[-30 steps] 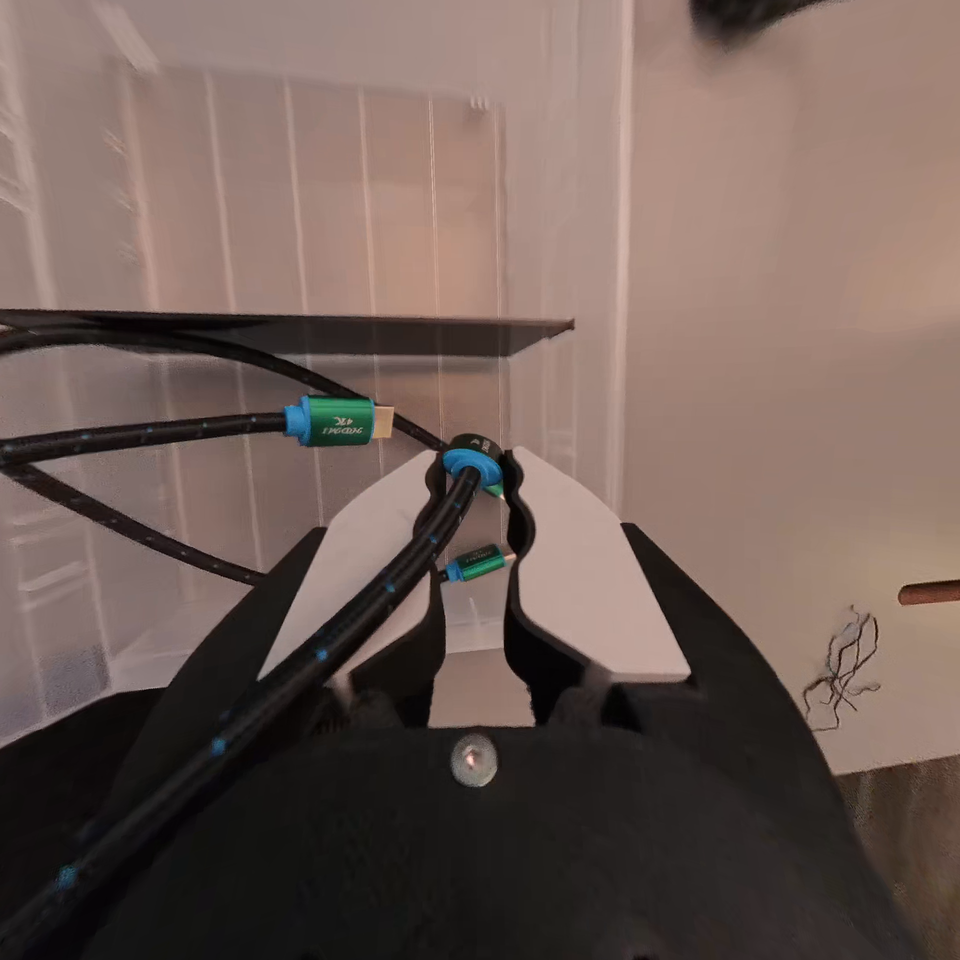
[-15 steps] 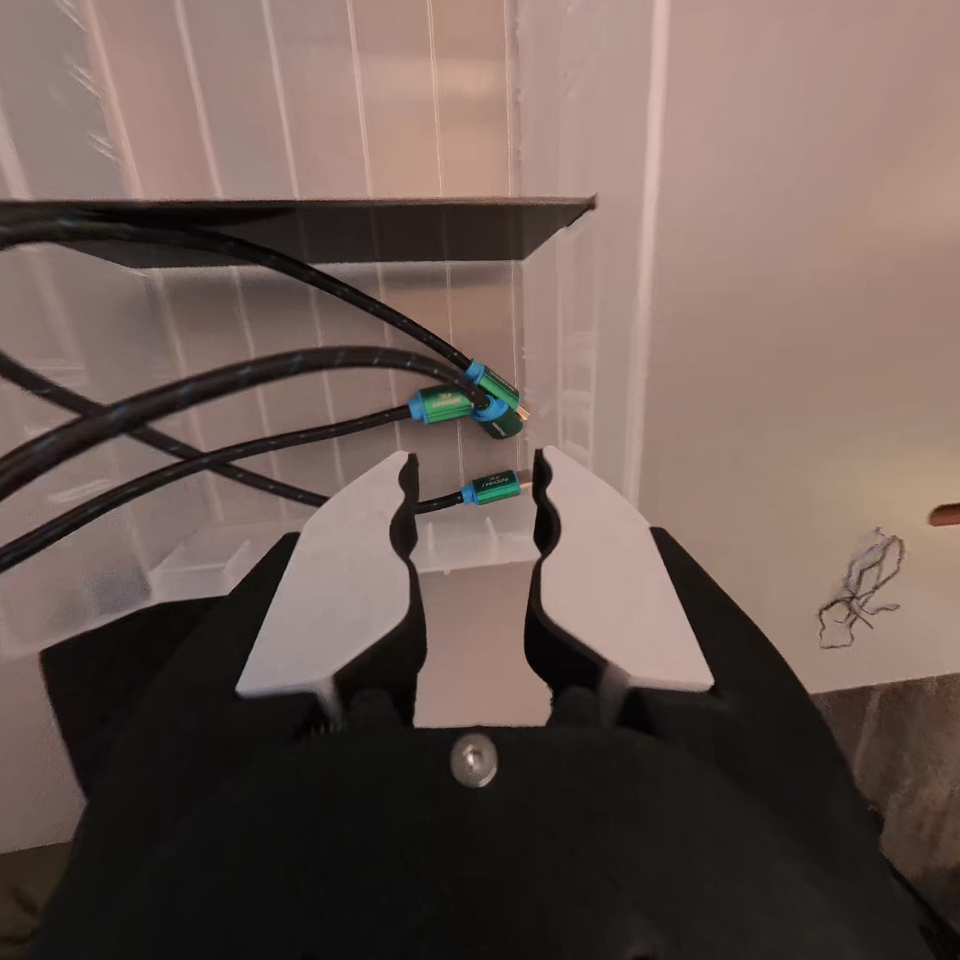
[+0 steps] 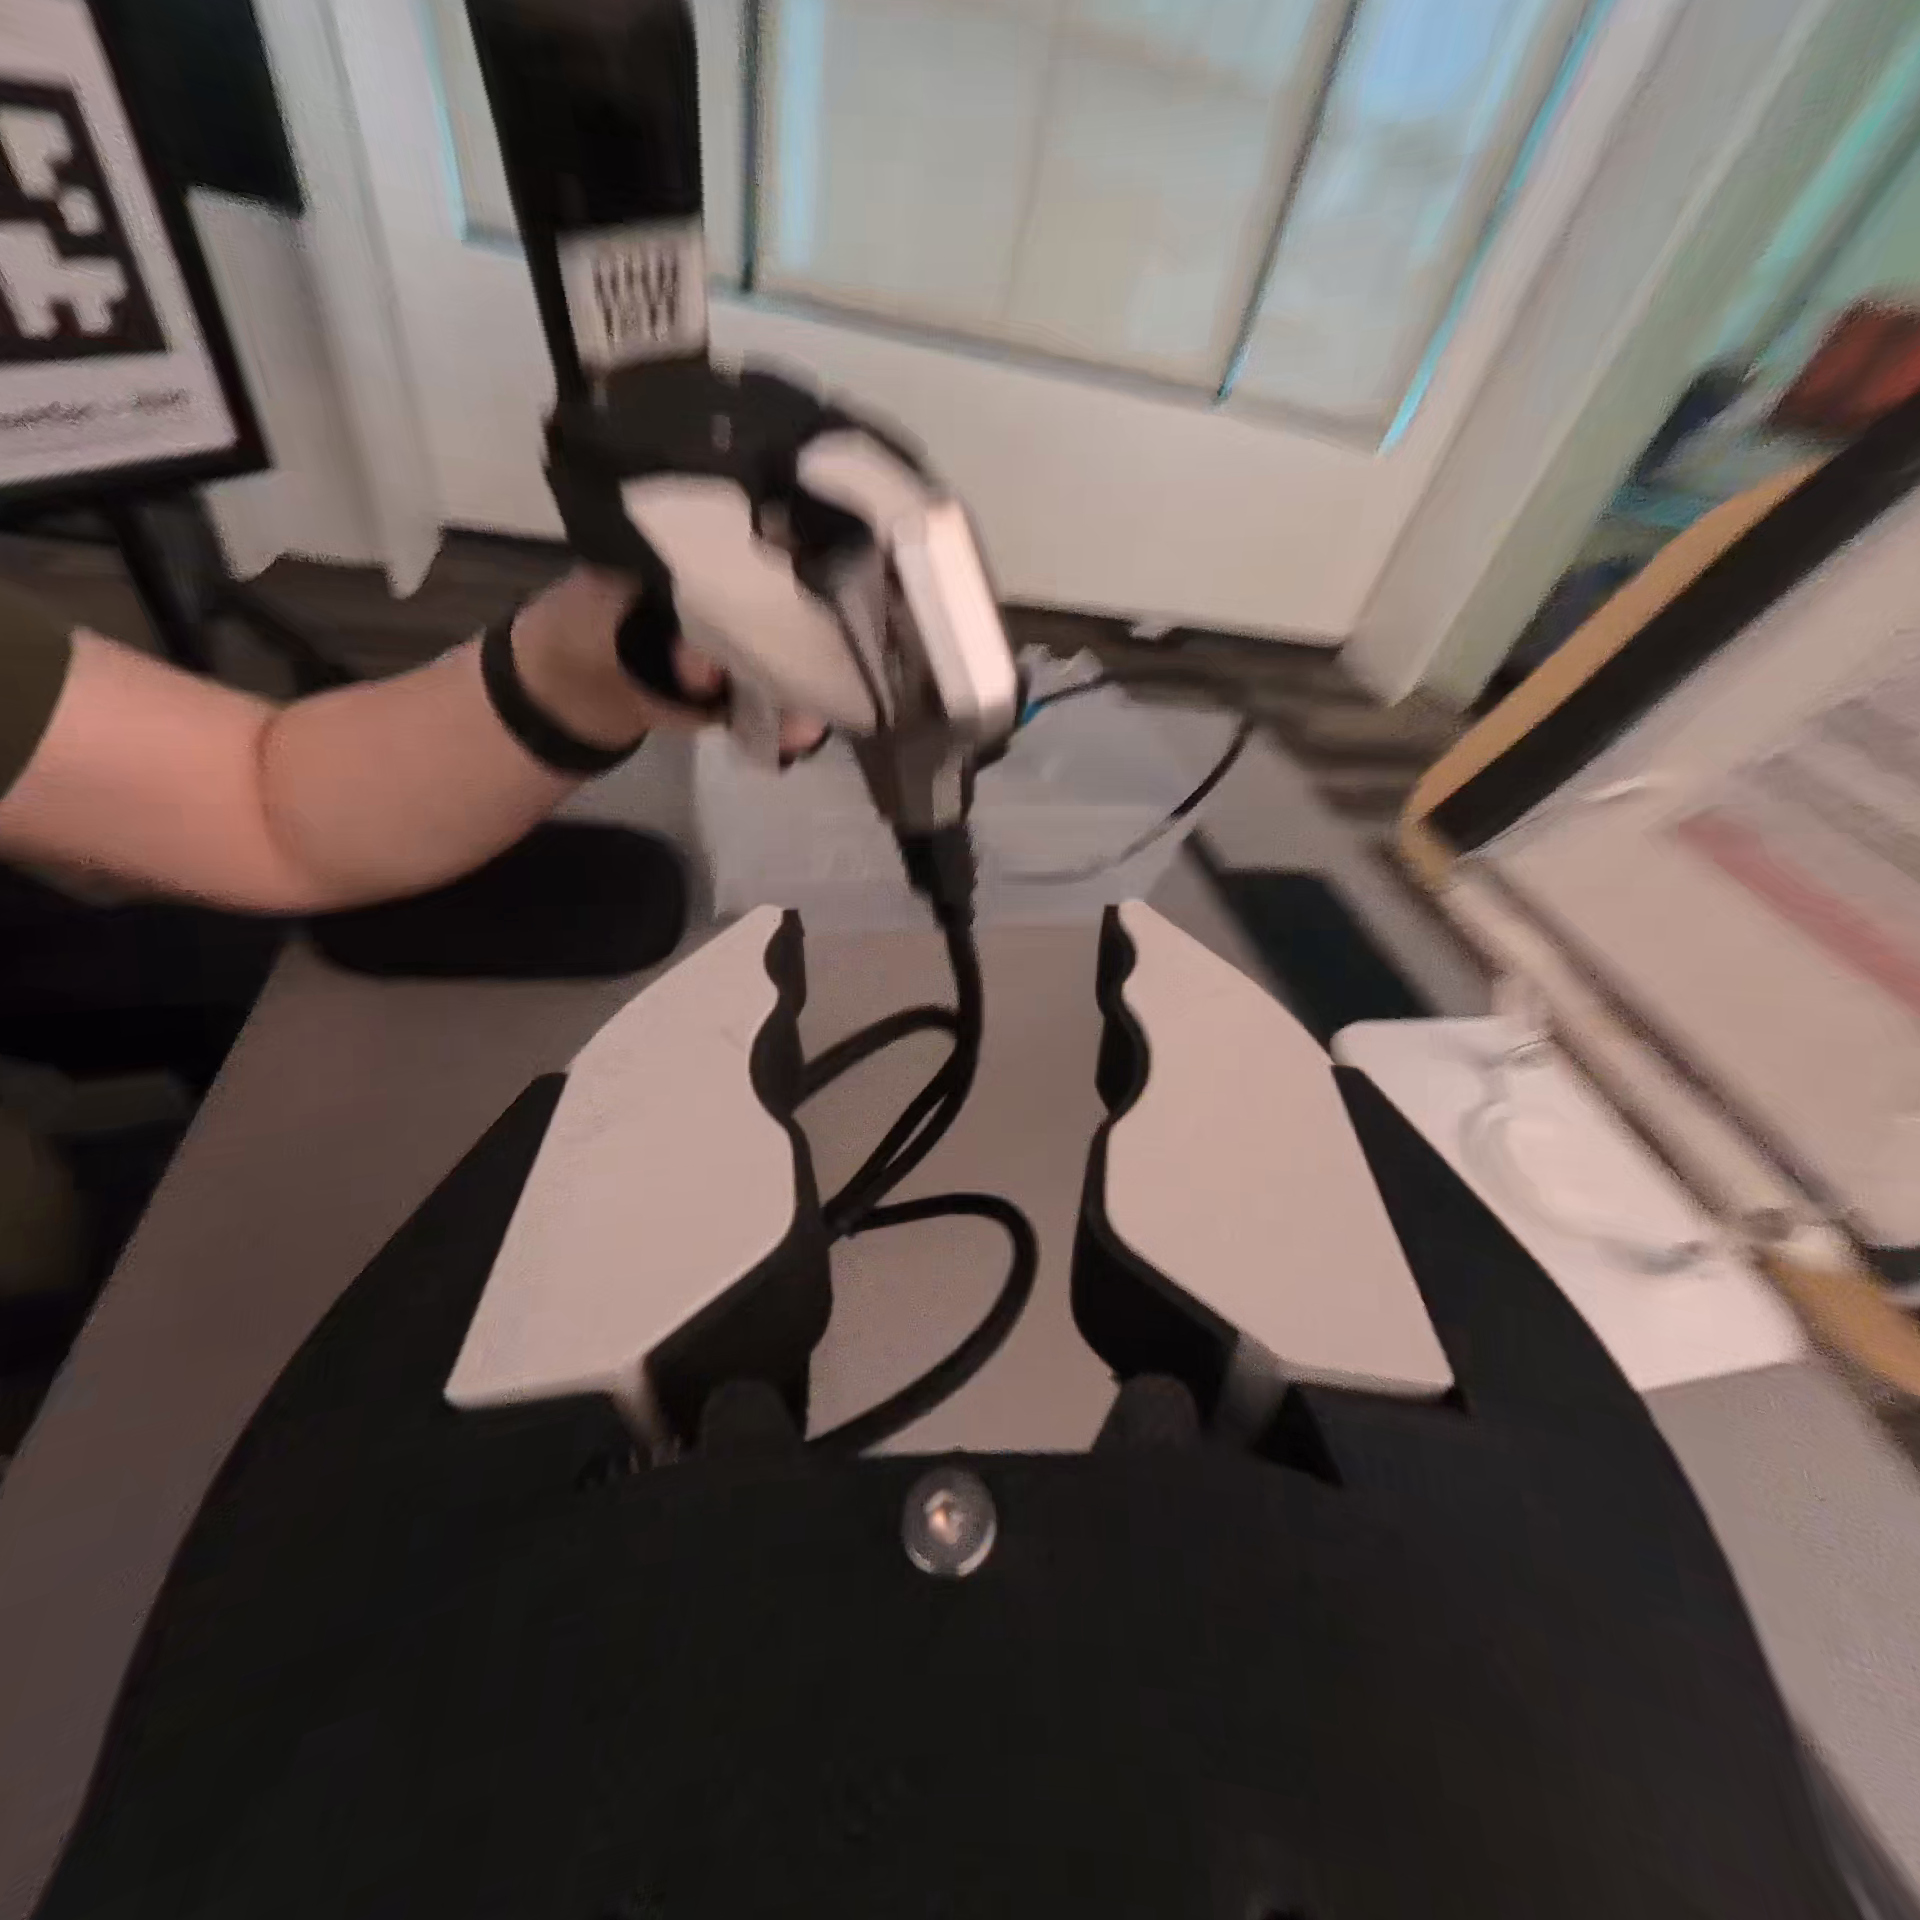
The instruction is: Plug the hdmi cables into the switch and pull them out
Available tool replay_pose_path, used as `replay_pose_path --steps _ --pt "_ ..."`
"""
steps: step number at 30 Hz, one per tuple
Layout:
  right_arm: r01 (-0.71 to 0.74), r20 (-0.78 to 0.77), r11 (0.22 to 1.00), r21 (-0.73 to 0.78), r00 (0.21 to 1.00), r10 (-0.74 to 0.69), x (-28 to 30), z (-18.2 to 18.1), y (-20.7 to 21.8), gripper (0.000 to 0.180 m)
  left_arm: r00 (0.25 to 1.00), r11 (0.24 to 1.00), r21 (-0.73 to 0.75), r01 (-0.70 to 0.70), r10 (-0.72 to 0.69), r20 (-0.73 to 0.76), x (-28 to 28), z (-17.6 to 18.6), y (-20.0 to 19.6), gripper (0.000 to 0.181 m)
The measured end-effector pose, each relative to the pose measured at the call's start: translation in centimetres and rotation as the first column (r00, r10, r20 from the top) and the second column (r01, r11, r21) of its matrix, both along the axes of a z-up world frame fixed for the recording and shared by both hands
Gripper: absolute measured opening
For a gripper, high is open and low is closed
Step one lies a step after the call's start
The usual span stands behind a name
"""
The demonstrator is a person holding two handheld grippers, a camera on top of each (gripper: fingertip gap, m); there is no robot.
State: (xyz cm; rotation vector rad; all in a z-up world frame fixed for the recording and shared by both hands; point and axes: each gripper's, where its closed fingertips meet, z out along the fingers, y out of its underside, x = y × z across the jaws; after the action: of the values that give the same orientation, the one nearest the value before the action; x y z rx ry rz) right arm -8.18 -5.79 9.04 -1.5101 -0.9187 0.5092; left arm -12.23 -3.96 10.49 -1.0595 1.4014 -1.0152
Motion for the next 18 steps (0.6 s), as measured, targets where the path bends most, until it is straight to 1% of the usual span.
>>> replay_pose_path --steps 2,3,5,6,7,8,9,10,12,13,14,15,16,17,18 --pt "-0.035 0.054 0.995 -0.093 0.998 0.04 -1.7 -3.4 1.6 0.056 0.998 0.998 -0.042 0.052 -0.051 0.029 -0.5 0.8 -0.7 0.022" --pt "-0.073 0.029 0.992 -0.105 0.997 0.077 -2.7 -4.1 1.9 0.056 0.996 0.996 -0.055 0.077 -0.075 0.039 -0.7 1.1 -1.0 0.022" --pt "-0.173 -0.077 0.974 -0.148 0.984 0.163 -4.6 -4.1 1.8 0.051 0.993 0.992 -0.068 0.108 -0.105 0.047 -0.9 1.3 -1.4 0.022" --pt "-0.212 -0.135 0.964 -0.159 0.972 0.192 -5.2 -3.7 1.7 0.044 0.992 0.99 -0.073 0.12 -0.117 0.046 -0.9 1.3 -1.6 0.022" --pt "-0.238 -0.171 0.958 -0.158 0.962 0.211 -5.6 -3.3 1.6 0.027 0.99 0.988 -0.081 0.135 -0.131 0.047 -0.8 1.3 -1.8 0.022" --pt "-0.247 -0.167 0.957 -0.154 0.961 0.221 -5.7 -3.2 1.6 0.014 0.987 0.984 -0.095 0.153 -0.149 0.054 -0.8 1.3 -2.0 0.022" --pt "-0.261 -0.152 0.953 -0.155 0.959 0.238 -5.8 -3.4 1.3 0.013 0.985 0.979 -0.114 0.168 -0.163 0.058 -0.8 1.3 -2.0 0.022" --pt "-0.244 -0.114 0.959 -0.146 0.967 0.229 -5.6 -3.5 1.4 0.013 0.984 0.976 -0.133 0.173 -0.167 0.056 -0.8 1.2 -1.9 0.022" --pt "-0.156 -0.062 0.984 -0.09 0.987 0.151 -4.8 -2.9 2.0 0.012 0.985 0.971 -0.175 0.161 -0.148 0.084 -0.8 1.5 -1.3 0.024" --pt "-0.101 -0.058 0.994 -0.048 0.993 0.098 -4.2 -2.0 2.3 0.012 0.987 0.967 -0.208 0.144 -0.125 0.103 -1.0 1.8 -0.7 0.03" --pt "-0.037 -0.054 0.999 -0.006 0.998 0.037 -3.2 -0.8 2.5 0.01 0.989 0.964 -0.234 0.123 -0.1 0.107 -1.2 2.0 0.0 0.045" --pt "0.042 -0.036 0.999 0.034 0.999 -0.041 -1.7 0.3 2.6 0.011 0.992 0.964 -0.247 0.103 -0.081 0.099 -1.6 2.1 0.5 0.05" --pt "0.141 -0.002 0.987 0.081 0.99 -0.142 0.4 1.5 2.6 0.01 0.993 0.966 -0.24 0.094 -0.072 0.095 -2.0 2.3 0.9 0.048" --pt "0.251 0.023 0.959 0.133 0.966 -0.256 2.9 2.7 2.4 0.01 0.992 0.969 -0.224 0.103 -0.082 0.101 -2.5 2.5 1.0 0.039" --pt "0.345 0.008 0.922 0.177 0.936 -0.352 5.6 4.0 2.0 0.01 0.989 0.97 -0.214 0.118 -0.095 0.115 -3.1 3.0 0.9 0.033"
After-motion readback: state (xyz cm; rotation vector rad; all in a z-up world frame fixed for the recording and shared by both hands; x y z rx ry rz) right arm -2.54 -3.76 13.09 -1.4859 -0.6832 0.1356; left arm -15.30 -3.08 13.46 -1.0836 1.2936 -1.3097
